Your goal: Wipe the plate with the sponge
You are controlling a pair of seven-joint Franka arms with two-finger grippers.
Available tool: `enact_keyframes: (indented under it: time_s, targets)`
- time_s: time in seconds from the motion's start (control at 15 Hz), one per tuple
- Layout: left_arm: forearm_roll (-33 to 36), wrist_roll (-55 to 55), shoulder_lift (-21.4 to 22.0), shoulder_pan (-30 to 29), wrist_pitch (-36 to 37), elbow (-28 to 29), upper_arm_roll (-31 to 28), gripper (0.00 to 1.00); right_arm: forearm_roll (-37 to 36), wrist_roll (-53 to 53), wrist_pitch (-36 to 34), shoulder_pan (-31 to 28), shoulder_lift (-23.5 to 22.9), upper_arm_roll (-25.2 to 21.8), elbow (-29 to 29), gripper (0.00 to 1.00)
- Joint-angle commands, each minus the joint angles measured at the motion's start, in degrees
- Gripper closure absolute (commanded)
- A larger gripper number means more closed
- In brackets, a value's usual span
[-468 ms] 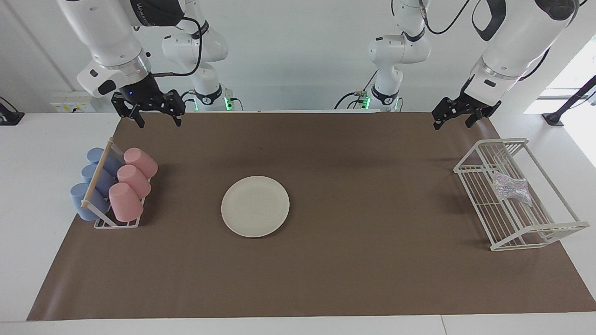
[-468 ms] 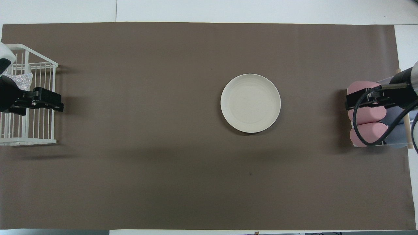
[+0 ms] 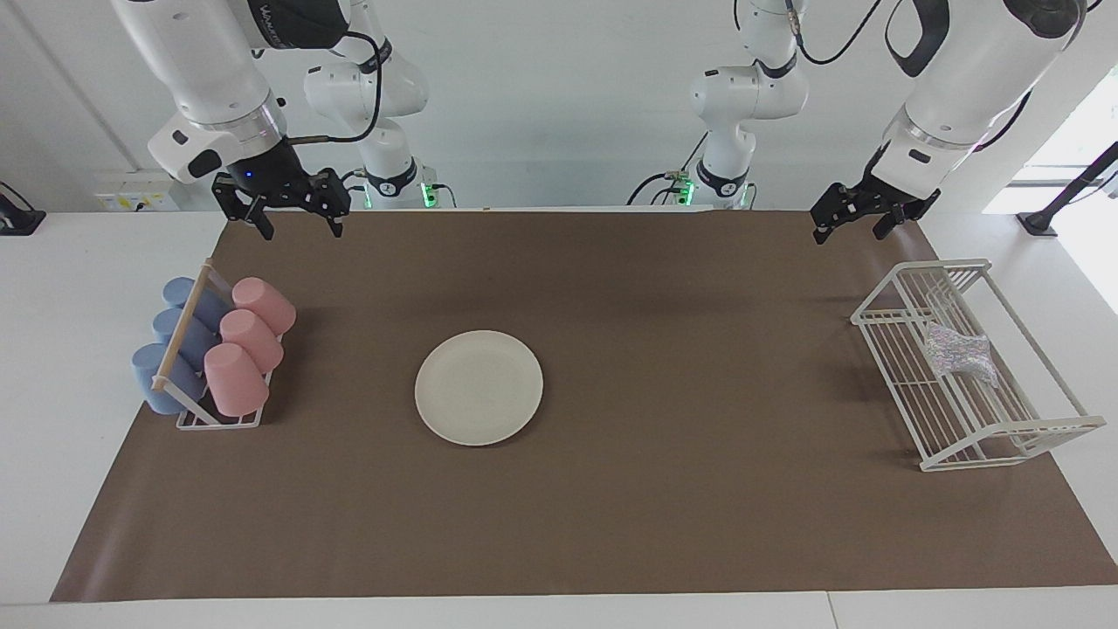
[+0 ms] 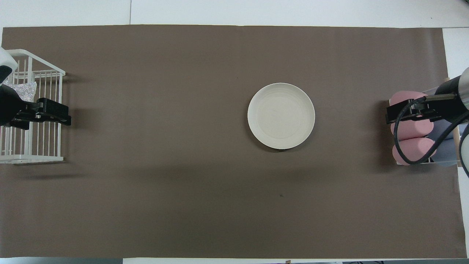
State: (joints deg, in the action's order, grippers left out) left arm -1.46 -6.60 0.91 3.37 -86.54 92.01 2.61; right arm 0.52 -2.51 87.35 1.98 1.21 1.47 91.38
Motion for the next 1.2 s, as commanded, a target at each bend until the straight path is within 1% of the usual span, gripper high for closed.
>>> enact_keyframes:
  time_s: [0.0,0.13,0.2,0.27,0.4,0.53,0.67,0.74,0.87,1.0,1.07,1.14]
  targets:
    - [-0.7,-0.4,-0.1,-0.6,-1.5,-0.2,0.0,0.00,-0.2,-2.1,-0.6,0.1,0.3,0.3,-0.5,0.00]
    - [-0.6,-2.5,0.1,-1.0,-3.2,0.9,0.0,0.00,-0.2,-3.5,-0.7,0.1,0.4,1.3,-0.5,0.00]
    - [0.0,-4.1,0.1,-0.9,-5.4,1.2,0.1,0.00,-0.2,-4.3,-0.7,0.1,0.4,1.8,-0.5,0.00]
    - [1.5,-4.8,-0.4,-0.7,-5.8,1.2,0.1,0.00,-0.2,-5.3,-0.8,0.1,0.4,2.0,-0.5,0.00]
    - [8.6,-5.0,-0.7,0.0,-6.2,2.5,0.3,0.00,0.0,-9.3,-0.9,0.1,0.4,2.8,-0.6,0.00]
    - [13.8,-5.1,-1.5,0.2,-7.0,3.9,0.3,0.00,0.9,-16.8,-1.5,0.1,0.8,3.9,-0.5,0.00]
    - [21.7,-5.1,-5.3,1.8,-9.0,3.9,0.3,0.00,3.1,-25.5,-1.9,0.0,1.0,3.9,-0.4,0.00]
    - [25.2,-5.1,-7.7,2.2,-10.2,3.7,0.3,0.00,4.1,-29.2,-2.8,0.0,1.0,3.9,-0.4,0.00]
    - [34.1,-5.8,-11.6,3.2,-12.7,3.6,0.3,0.00,4.9,-36.7,-4.8,0.0,1.2,3.8,-0.1,0.00]
    - [40.0,-6.1,-14.0,2.8,-15.8,4.1,0.3,0.00,5.0,-44.9,-6.2,0.1,2.0,4.0,0.6,0.00]
    - [43.6,-6.2,-15.6,2.8,-16.5,4.7,0.3,0.00,5.7,-50.0,-6.2,0.2,2.0,4.4,0.6,0.00]
    - [47.8,-7.6,-17.6,3.1,-16.6,4.4,0.3,0.00,6.7,-57.8,-6.5,0.0,2.0,5.6,0.5,0.00]
